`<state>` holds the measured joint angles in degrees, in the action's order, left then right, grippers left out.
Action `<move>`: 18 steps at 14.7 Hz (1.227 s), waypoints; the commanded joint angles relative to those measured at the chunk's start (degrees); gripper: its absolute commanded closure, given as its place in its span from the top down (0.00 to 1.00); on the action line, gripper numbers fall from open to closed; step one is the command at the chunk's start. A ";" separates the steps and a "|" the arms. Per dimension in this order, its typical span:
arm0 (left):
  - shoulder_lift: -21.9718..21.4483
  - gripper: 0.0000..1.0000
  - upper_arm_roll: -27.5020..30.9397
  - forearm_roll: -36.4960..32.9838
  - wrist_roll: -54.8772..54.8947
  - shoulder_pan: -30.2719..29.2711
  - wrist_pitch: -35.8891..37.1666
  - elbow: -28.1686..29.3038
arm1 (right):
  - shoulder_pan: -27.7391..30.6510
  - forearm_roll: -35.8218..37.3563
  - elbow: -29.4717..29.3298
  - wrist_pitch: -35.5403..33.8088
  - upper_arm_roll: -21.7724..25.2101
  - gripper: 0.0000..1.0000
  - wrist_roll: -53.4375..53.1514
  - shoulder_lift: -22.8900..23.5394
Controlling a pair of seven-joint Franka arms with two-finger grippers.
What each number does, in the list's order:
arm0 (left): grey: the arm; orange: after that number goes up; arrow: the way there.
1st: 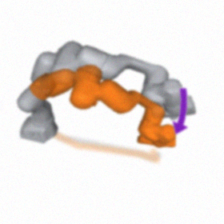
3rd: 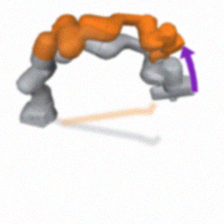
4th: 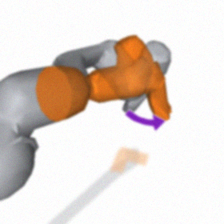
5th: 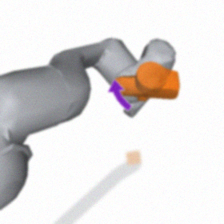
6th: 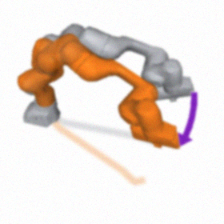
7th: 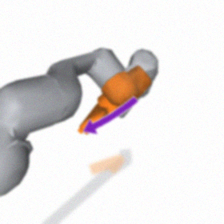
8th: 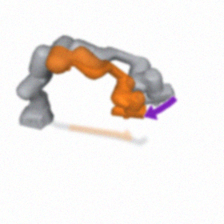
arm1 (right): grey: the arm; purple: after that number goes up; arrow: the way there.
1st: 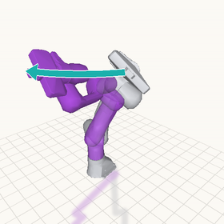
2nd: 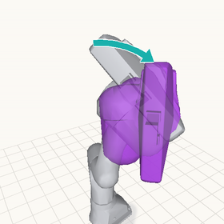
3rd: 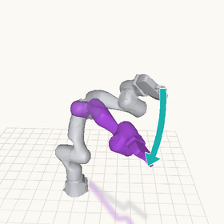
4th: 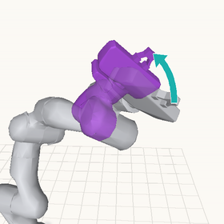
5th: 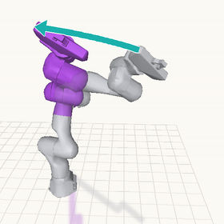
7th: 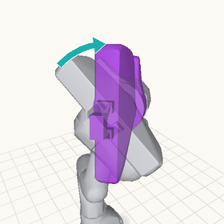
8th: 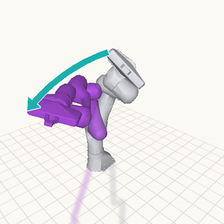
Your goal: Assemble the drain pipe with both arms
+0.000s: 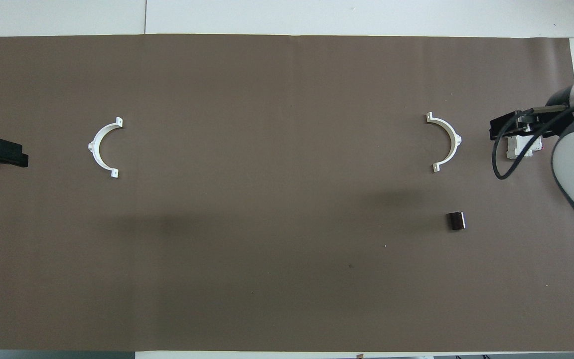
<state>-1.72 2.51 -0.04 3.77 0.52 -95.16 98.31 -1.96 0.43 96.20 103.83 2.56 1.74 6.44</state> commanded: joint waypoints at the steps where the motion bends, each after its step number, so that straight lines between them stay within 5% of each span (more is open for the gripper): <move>1: -1.01 1.00 0.04 0.13 0.18 0.19 0.15 0.92 | 0.46 -2.27 4.14 9.59 -0.10 1.00 1.51 4.80; 4: -0.92 1.00 0.04 0.13 0.27 0.19 -0.98 1.01 | 0.46 -2.36 10.75 19.46 -0.10 1.00 2.47 8.13; 7: -0.48 1.00 -0.05 0.13 0.45 0.27 -4.58 1.45 | 1.87 -4.11 10.23 21.75 -0.18 1.00 5.27 13.32; 10: 0.57 1.00 -0.14 0.13 0.53 1.14 -10.11 4.16 | 1.87 -5.18 9.71 23.69 -0.10 0.84 7.22 15.18; 18: 9.53 1.00 -0.05 0.13 0.71 2.47 -29.09 12.25 | 2.67 -5.09 9.79 28.70 -0.10 0.62 11.09 17.82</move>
<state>7.50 2.13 -0.05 3.82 2.93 -119.73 107.60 -0.01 -3.54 106.31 131.28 2.90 10.77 23.40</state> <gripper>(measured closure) 0.000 0.326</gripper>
